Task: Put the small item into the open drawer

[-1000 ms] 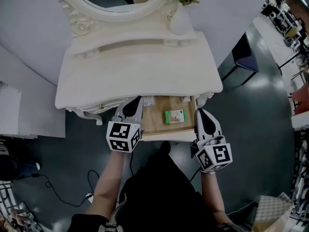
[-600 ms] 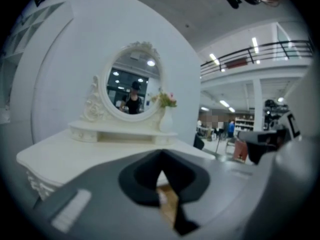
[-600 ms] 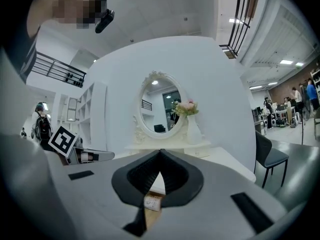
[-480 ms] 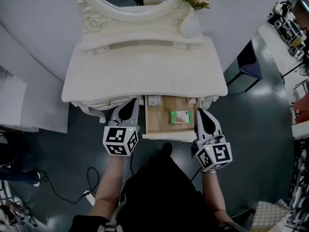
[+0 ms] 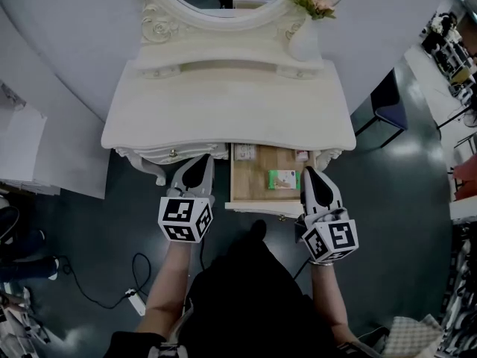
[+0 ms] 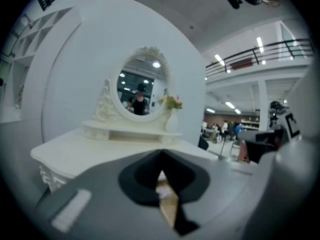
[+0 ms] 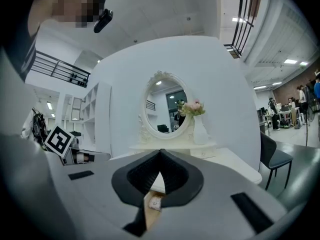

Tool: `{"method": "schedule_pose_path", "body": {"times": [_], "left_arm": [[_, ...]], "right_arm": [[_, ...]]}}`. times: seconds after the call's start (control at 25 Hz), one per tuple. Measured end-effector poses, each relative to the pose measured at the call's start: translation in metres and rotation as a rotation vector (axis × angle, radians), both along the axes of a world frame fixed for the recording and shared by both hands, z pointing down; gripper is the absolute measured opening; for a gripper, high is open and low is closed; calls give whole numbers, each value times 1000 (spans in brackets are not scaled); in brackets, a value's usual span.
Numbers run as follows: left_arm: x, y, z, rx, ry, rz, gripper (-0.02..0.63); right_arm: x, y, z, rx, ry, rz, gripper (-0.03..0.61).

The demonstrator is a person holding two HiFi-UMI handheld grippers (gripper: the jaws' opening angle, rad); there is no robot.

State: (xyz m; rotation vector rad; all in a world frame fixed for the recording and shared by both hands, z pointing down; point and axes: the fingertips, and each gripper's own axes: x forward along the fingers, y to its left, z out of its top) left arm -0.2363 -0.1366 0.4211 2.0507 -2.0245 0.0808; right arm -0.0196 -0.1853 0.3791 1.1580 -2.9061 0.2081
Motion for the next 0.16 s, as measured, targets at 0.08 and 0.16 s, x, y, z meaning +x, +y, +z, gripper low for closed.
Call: {"method": "schedule_pose_path", "body": {"times": [0.08, 0.16], "left_arm": [[-1, 3, 0, 1, 2, -2, 8], [-1, 6, 0, 3, 4, -3, 9]], "right_arm": [[-1, 3, -1, 3, -2, 0, -3], [-2, 5, -3, 5, -2, 0, -3]]}}
